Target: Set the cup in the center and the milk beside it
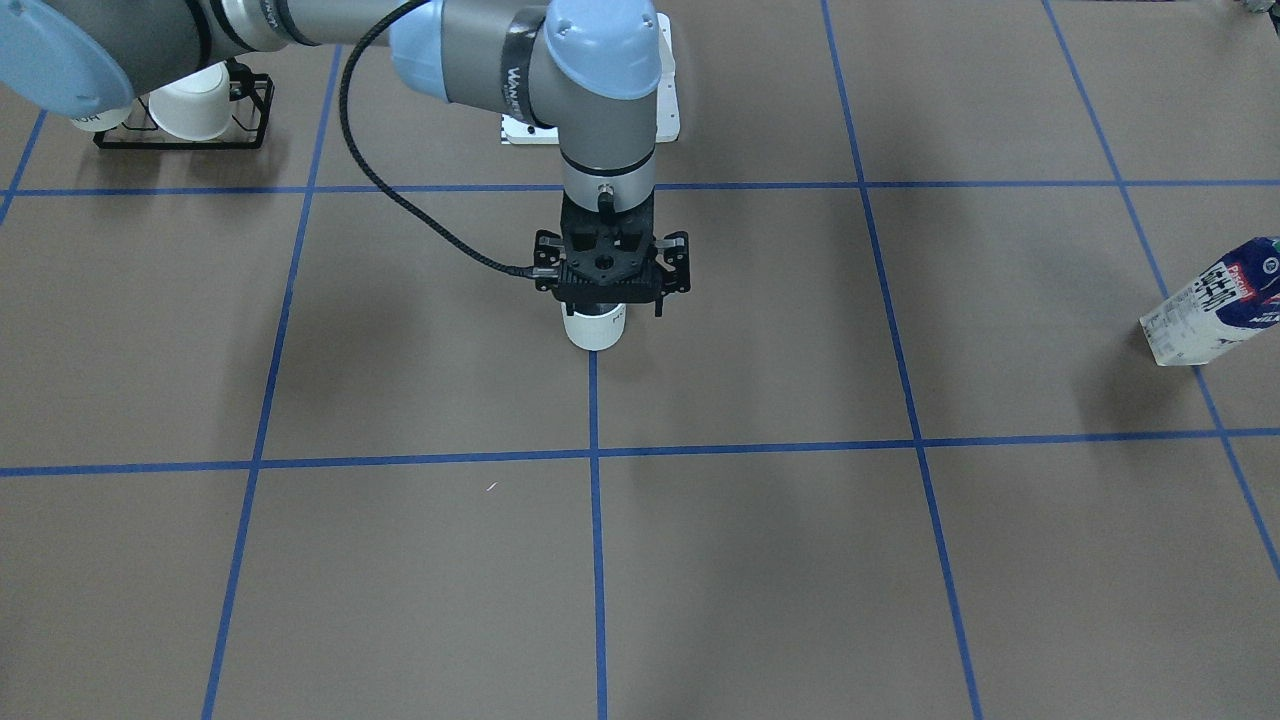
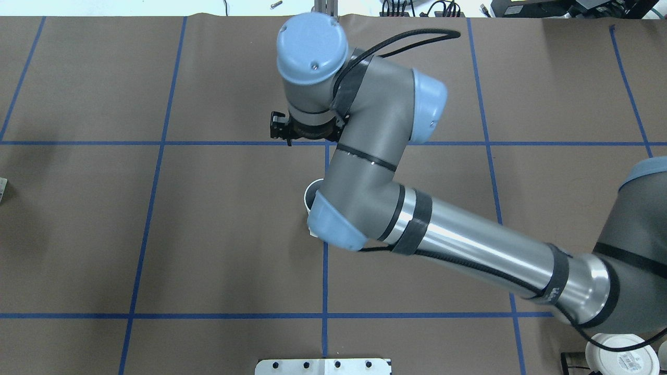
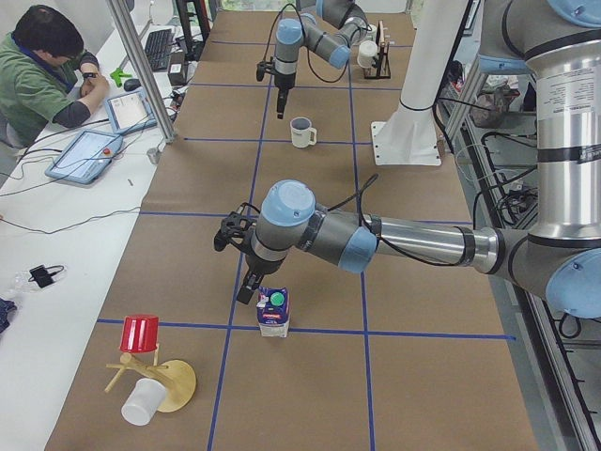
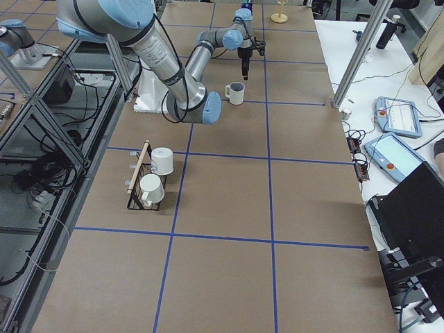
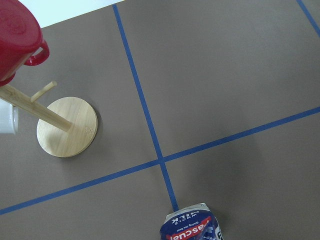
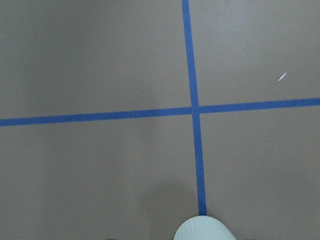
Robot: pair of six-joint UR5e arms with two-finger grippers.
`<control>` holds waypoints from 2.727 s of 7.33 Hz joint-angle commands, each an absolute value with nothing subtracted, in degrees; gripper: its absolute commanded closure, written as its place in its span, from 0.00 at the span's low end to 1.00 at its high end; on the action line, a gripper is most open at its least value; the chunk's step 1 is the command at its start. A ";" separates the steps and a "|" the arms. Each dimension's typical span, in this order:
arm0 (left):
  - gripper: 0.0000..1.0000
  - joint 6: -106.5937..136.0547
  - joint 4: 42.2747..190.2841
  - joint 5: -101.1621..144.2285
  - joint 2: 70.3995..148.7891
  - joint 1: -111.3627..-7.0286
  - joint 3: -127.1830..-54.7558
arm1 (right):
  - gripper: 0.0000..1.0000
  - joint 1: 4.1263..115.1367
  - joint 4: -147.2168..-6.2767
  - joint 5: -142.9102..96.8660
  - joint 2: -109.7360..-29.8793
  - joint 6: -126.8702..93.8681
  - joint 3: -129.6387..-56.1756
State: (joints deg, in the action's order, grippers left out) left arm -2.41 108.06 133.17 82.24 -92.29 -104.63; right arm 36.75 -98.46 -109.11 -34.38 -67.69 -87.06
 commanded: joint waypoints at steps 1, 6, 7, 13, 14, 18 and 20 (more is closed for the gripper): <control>0.01 -2.37 110.90 133.15 81.22 -92.29 -105.03 | 0.00 49.95 -98.17 -117.24 -41.79 -50.56 -89.28; 0.01 -2.11 114.08 136.56 80.60 -92.20 -104.50 | 0.00 76.95 -97.91 -127.42 -67.70 -0.60 -91.22; 0.01 -2.11 113.91 136.67 80.60 -92.20 -104.50 | 0.00 80.47 -97.82 -126.48 -76.12 6.61 -94.45; 0.01 2.43 114.08 136.23 80.77 -91.15 -100.12 | 0.00 89.65 -96.94 -126.30 -92.37 12.40 -95.10; 0.02 7.07 114.08 135.88 80.51 -89.32 -100.19 | 0.00 89.65 -96.94 -126.39 -92.29 12.39 -94.92; 0.03 15.20 117.33 132.12 78.40 -83.85 -98.97 | 0.00 89.65 -96.59 -126.30 -92.37 12.57 -94.57; 0.05 15.20 118.90 131.84 78.49 -82.89 -96.61 | 0.00 89.65 -96.59 -126.30 -92.37 12.57 -94.31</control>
